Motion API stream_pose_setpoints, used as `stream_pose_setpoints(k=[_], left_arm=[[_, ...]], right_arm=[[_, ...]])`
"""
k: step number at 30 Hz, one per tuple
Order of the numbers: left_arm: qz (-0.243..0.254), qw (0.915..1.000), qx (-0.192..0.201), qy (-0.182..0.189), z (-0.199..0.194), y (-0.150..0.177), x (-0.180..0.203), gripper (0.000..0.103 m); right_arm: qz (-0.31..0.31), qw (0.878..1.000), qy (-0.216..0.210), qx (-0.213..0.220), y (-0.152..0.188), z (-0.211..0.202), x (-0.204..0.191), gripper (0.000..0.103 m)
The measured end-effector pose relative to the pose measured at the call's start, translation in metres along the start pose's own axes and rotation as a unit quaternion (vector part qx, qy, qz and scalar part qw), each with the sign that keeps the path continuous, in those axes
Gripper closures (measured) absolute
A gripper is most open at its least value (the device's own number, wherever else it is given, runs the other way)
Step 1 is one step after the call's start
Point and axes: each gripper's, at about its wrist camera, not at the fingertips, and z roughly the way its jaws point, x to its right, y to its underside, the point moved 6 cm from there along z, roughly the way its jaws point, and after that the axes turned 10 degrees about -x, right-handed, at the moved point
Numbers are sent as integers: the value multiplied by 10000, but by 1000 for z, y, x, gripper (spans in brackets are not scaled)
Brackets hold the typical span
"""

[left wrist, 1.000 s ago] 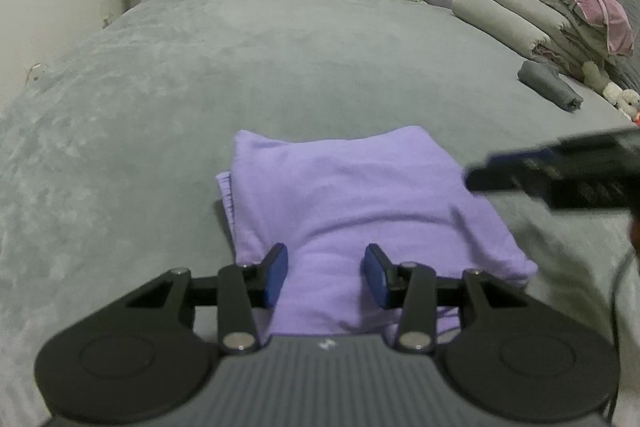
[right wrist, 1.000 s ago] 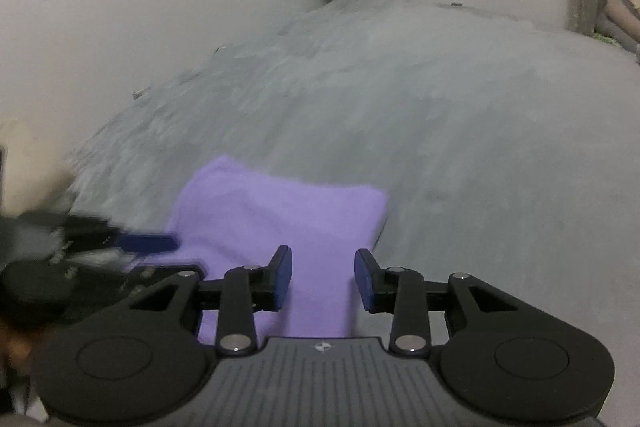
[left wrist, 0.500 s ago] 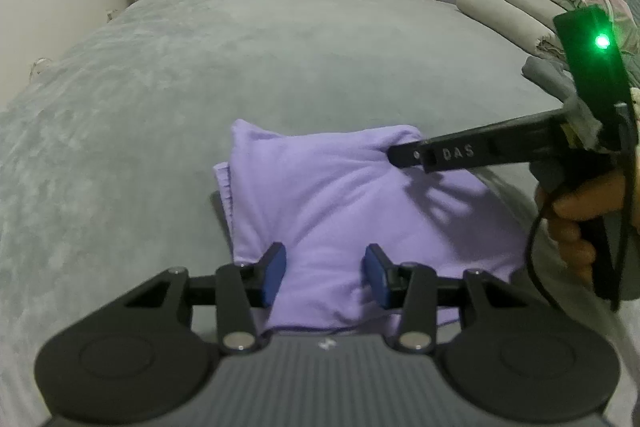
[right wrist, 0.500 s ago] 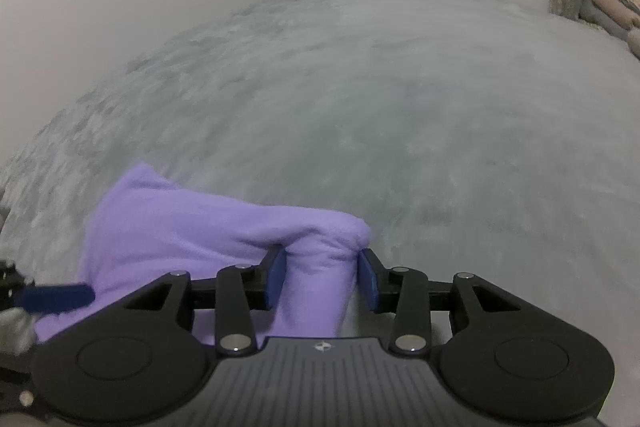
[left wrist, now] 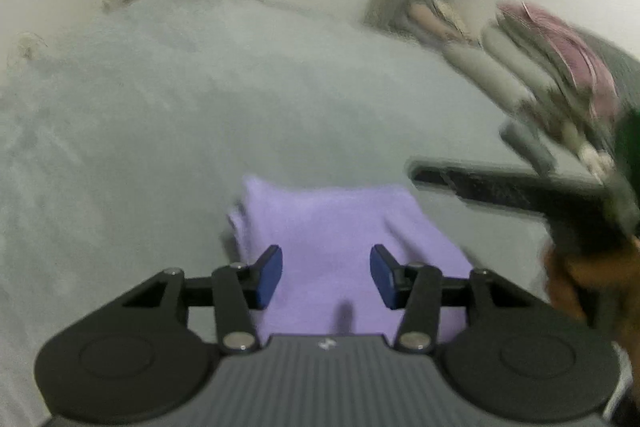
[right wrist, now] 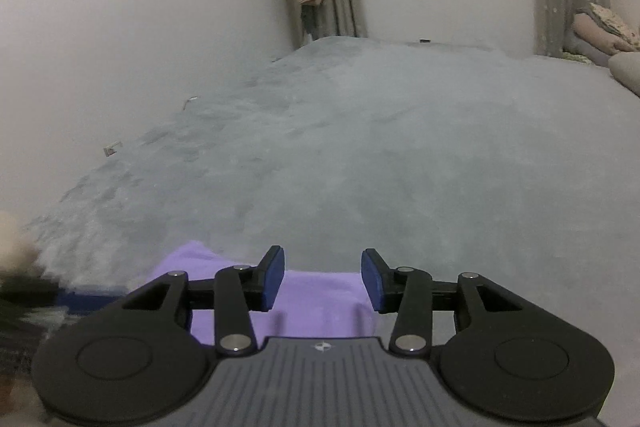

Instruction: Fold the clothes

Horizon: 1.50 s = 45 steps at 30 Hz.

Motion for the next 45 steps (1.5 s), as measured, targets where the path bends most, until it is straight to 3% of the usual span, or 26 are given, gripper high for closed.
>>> stream_pose_setpoints(k=[5, 10, 11, 15, 26, 35, 45], left_arm=[[-155, 9998, 57, -114, 22, -5, -6, 58], [-37, 9963, -143, -850, 47, 5, -2, 59], [-119, 9958, -190, -892, 50, 7, -5, 56], [-408, 9959, -260, -765, 50, 10, -13, 56], [-284, 9950, -258, -918, 42, 17, -7, 55], [-127, 9937, -325, -1064, 29, 36, 6, 52], [-67, 9944, -212, -1035, 11, 68, 11, 49]], right_arm=[[-85, 9981, -108, -604, 26, 7, -13, 61], [-489, 9947, 44, -905, 47, 15, -30, 60], [-510, 9943, 36, -934, 48, 13, -31, 60], [-800, 9910, 52, -1075, 58, 1, -35, 60], [-1087, 9855, 116, -1301, 84, -14, -47, 59], [-745, 9899, 22, -1209, 94, -21, -40, 59], [-825, 9898, 3, -1160, 105, -30, -40, 59]])
